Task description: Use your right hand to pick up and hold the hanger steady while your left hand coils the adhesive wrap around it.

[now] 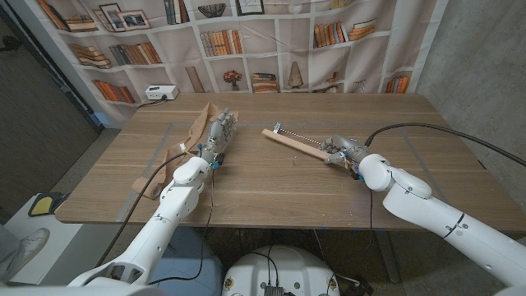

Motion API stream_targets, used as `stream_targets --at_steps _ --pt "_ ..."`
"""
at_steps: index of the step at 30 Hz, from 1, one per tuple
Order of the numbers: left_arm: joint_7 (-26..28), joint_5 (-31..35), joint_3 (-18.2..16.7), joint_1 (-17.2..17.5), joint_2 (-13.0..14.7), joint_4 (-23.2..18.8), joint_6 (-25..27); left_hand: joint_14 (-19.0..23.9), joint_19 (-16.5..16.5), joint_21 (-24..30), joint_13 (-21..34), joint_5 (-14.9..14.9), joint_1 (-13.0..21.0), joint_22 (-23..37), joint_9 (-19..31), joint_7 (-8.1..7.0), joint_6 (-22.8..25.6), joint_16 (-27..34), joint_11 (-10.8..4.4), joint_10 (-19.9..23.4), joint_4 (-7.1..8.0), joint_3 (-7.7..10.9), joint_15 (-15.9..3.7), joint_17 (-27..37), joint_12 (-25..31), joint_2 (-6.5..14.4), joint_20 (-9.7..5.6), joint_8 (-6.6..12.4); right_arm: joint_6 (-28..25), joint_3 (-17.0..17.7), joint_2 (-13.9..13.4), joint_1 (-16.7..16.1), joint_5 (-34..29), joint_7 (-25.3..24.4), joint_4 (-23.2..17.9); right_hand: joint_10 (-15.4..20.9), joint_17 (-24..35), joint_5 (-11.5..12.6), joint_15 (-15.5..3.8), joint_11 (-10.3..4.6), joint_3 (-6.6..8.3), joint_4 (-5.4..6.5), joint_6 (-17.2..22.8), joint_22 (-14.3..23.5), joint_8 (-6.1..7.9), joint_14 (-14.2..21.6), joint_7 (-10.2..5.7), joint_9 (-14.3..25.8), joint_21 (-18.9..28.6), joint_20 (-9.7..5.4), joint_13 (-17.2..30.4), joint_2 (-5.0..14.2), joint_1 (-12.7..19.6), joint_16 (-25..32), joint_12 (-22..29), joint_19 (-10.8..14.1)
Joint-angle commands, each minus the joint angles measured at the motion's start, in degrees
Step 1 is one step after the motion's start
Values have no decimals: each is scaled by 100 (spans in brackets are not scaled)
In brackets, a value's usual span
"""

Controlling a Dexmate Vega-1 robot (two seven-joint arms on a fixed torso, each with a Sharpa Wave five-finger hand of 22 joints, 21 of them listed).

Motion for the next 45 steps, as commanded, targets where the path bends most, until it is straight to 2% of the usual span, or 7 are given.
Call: stream_targets --at_steps 1,12,21,33,36,45 --pt "-30 -16 -12 -10 17 13 -16 19 23 39 31 2 -26 10 15 5 -8 47 36 33 -19 -2 17 10 34 56 25 14 48 405 -35 -81 561 -170 -198 348 41 61 -1391 -335 -12 6 32 -3 -33 642 4 9 71 -470 221 242 266 -28 361 201" --pt "-40 -8 -36 -28 52 13 -40 17 19 36 31 2 -27 10 15 6 -9 45 35 30 -20 -3 21 10 32 58 25 14 272 603 -111 -84 968 -193 -278 328 81 78 -1387 -315 -11 6 31 -5 -77 664 16 16 157 -464 230 251 292 -90 372 152" --pt "-5 27 -61 -30 129 -68 -27 16 20 36 31 2 -28 10 15 7 -8 44 36 32 -21 -3 20 10 32 60 25 15 402 644 -275 -6 979 -205 -310 323 118 90 -1389 -303 -21 6 45 -9 -105 681 18 21 230 -458 228 240 304 -136 379 120" --pt "-14 62 -54 -111 192 -61 -1 17 19 35 31 2 -28 9 15 8 2 44 32 35 -24 -4 19 10 33 60 23 19 492 689 -321 87 1062 -196 -316 332 165 100 -1387 -313 -30 11 61 -14 -136 702 24 26 317 -461 223 241 315 -185 388 81" --pt "6 96 -47 -146 204 -41 11 20 21 35 31 2 -29 10 15 67 41 45 34 34 -26 -6 22 10 33 58 21 33 517 696 -333 117 1067 -193 -302 333 176 103 -1387 -309 -31 14 63 -16 -145 710 22 28 341 -462 219 245 317 -199 388 71" --pt "42 169 -47 -221 220 14 -47 20 19 34 31 1 -29 9 15 49 30 45 47 43 -28 -8 18 10 36 56 18 26 571 616 -303 239 945 -262 -190 346 211 113 -1388 -301 -39 16 80 -24 -166 728 32 32 412 -466 215 242 322 -240 396 44"
